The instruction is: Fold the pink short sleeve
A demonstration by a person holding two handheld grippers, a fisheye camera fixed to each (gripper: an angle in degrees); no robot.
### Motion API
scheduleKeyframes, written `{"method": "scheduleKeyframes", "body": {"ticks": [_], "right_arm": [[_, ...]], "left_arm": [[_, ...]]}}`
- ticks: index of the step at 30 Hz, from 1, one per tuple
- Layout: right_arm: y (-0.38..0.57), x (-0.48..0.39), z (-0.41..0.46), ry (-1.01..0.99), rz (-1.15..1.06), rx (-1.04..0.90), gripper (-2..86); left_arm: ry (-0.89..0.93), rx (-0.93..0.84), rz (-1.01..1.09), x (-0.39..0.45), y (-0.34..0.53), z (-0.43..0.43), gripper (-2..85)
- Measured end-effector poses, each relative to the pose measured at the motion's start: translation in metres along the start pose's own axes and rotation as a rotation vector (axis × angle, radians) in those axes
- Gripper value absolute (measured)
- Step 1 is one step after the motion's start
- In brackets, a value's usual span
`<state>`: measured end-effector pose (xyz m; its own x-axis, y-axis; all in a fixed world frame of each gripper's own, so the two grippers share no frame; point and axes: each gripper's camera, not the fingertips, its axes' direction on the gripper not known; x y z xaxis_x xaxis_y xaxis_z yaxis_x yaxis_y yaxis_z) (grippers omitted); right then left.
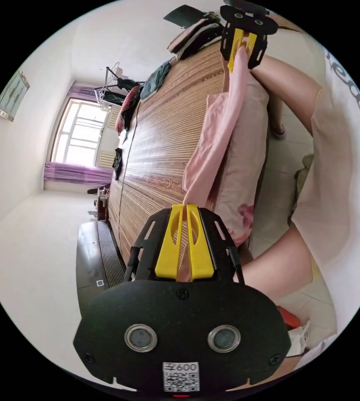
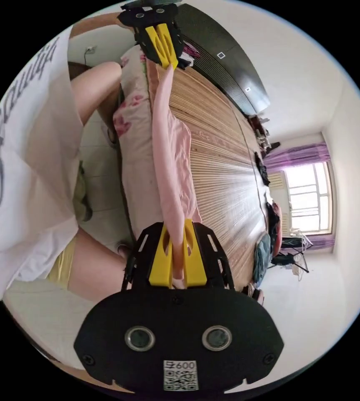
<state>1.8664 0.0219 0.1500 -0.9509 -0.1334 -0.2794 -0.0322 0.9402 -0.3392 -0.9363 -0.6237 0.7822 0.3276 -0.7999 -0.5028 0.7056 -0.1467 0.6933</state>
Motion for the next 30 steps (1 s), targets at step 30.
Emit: {"method": "scheduleKeyframes", "body": {"ticks": [30], "right_arm": [[-0.097, 0.162, 0.097, 0.329, 0.146, -0.01, -0.8]], "left_arm": [[-0.29, 0.035, -0.164, 0.141, 0.068, 0.259, 2.1]]}}
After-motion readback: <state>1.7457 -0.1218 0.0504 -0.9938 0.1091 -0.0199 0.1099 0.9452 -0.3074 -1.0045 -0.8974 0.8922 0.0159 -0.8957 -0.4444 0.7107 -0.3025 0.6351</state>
